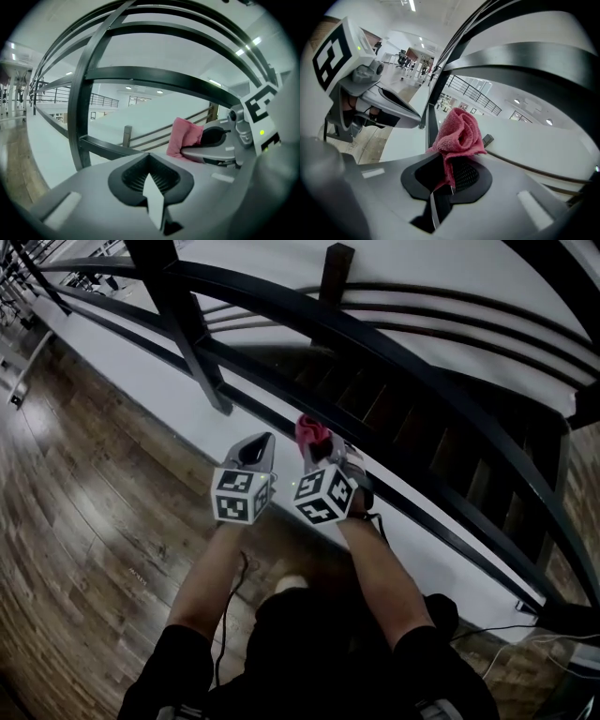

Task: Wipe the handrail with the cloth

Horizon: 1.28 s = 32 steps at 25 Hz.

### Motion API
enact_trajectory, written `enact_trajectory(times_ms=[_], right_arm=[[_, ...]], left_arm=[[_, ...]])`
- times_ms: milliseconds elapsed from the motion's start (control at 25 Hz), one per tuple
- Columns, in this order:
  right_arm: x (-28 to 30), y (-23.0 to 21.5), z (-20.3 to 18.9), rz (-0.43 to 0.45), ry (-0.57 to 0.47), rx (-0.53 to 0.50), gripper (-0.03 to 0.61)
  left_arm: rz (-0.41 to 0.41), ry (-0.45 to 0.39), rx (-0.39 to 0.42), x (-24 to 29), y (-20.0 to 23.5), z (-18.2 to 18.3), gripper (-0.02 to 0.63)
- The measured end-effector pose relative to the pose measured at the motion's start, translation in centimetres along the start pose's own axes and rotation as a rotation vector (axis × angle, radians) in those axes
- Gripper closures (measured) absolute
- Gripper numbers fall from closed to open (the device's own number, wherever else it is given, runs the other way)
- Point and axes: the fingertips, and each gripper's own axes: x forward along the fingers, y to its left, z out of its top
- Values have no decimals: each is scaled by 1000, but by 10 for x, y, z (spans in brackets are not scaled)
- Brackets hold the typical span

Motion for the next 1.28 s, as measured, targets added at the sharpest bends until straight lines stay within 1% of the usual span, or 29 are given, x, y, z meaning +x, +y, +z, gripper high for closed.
enact_trajectory(times_ms=[200,320,480,640,920,1280], right_arm=[[-19,-11,-23,-43,23,39,537],[-28,-16,-35,-64,25,68,537],[-41,-16,-48,-81,35,51,537],[-58,-25,-68,-101,55,69,537],[-83,-36,-99,-129,66,111,537],[-104,-45,-127,-129,76,128,537]], left_arm=[[-61,10,37,7,-35,-5,615],[-89,13,21,10,-51,-8,615],[-113,22,7,17,-65,-12,615],[-126,7,8,20,-83,-9,615],[-166,23,55,19,-126,-15,615],[-228,53,90,21,-172,-22,615]])
